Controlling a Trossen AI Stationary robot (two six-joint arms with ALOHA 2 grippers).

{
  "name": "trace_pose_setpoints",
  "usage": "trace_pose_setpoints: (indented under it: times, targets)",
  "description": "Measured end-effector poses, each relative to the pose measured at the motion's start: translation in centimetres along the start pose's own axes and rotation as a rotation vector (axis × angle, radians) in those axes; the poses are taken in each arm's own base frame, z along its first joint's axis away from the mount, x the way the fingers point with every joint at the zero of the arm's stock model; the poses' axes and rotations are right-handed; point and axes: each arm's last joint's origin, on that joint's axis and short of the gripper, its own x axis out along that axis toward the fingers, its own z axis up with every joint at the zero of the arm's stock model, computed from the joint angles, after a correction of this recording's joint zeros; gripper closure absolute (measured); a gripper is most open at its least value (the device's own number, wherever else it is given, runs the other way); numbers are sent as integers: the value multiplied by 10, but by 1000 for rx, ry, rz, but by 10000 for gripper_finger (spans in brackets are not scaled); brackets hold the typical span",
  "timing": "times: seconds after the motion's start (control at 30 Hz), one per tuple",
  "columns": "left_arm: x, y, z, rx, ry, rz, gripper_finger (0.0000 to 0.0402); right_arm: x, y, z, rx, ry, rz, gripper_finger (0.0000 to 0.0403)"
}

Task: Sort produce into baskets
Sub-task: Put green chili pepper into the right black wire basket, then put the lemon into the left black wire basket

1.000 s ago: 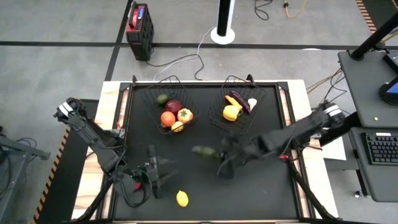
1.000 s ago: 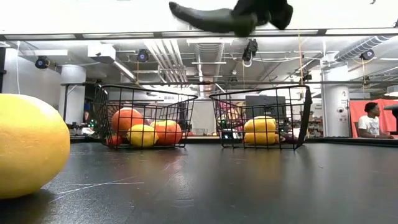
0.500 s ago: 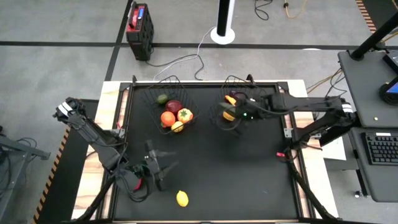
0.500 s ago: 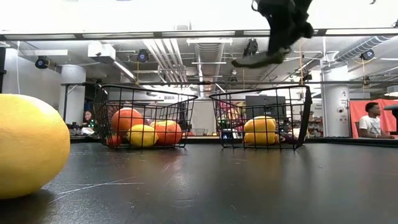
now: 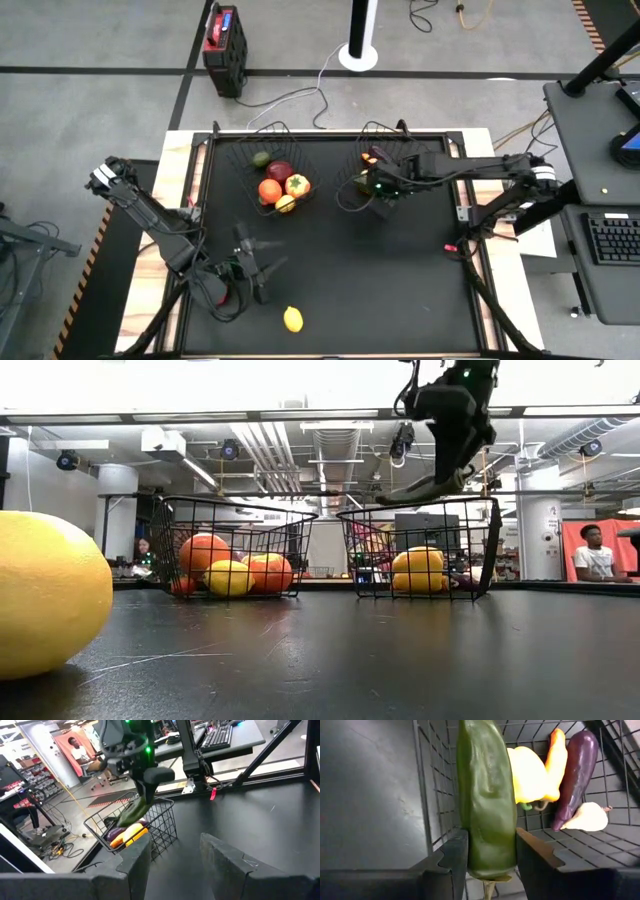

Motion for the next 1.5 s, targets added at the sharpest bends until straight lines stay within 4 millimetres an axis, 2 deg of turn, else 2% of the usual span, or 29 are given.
trace_pose_setpoints:
  times: [0.17, 0.37, 0.6, 0.83, 1.1, 1.5]
  targets:
    - [0, 0, 0, 4, 2, 2, 247, 15, 2, 4, -24, 40, -35, 266]
    - [0, 0, -1, 6, 3, 1, 247, 32, -8, 13, -77, 85, -68, 266]
    - [0, 1, -4, 3, 19, 3, 247, 41, -11, 19, -103, 13, -47, 266]
    - [0, 1, -6, -16, 27, 4, 247, 56, -12, 7, -103, -45, -26, 266]
    - [0, 1, -6, -16, 28, 4, 247, 75, -16, -14, -99, 9, -45, 262]
    - [1, 1, -6, -43, 28, 5, 247, 81, -15, -15, -86, -28, -32, 196]
